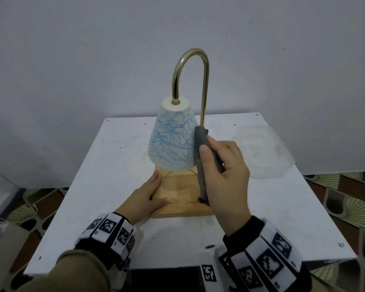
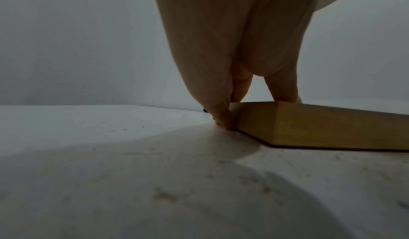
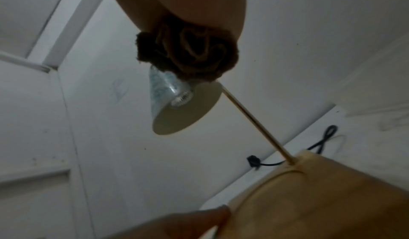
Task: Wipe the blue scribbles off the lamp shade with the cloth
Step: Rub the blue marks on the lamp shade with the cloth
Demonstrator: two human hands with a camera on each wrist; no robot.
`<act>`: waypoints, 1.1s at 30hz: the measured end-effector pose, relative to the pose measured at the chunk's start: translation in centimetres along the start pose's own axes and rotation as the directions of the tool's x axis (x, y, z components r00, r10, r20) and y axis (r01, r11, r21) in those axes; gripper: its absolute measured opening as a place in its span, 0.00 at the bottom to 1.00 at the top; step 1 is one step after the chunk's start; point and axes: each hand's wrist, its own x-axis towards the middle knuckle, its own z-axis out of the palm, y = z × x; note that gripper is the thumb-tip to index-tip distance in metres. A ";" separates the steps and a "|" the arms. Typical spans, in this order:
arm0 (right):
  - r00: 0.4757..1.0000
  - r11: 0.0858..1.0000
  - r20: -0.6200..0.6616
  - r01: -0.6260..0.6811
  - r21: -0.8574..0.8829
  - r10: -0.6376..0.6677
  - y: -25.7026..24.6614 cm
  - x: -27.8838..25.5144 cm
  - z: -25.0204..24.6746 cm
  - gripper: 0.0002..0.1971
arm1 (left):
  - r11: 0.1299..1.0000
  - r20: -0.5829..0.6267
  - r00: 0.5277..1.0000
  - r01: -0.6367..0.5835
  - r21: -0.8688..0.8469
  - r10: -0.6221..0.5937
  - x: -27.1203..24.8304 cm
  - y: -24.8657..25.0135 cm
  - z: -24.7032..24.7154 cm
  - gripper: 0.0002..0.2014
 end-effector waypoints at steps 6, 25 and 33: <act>0.995 0.991 0.027 -0.095 -0.097 0.098 1.8 1.3 -0.8 0.08 | 1.000 0.014 1.000 0.006 -0.016 -0.006 0.0 -0.1 -0.1 0.41; 0.977 0.983 0.127 -0.160 -0.093 0.172 1.5 3.6 -1.1 0.08 | 1.000 0.026 1.000 0.012 -0.021 -0.011 0.1 0.0 -0.2 0.41; 0.995 0.997 0.068 0.067 0.044 -0.070 -1.2 3.0 -0.2 0.10 | 1.000 0.023 1.000 0.020 0.024 -0.020 0.2 0.2 -0.2 0.41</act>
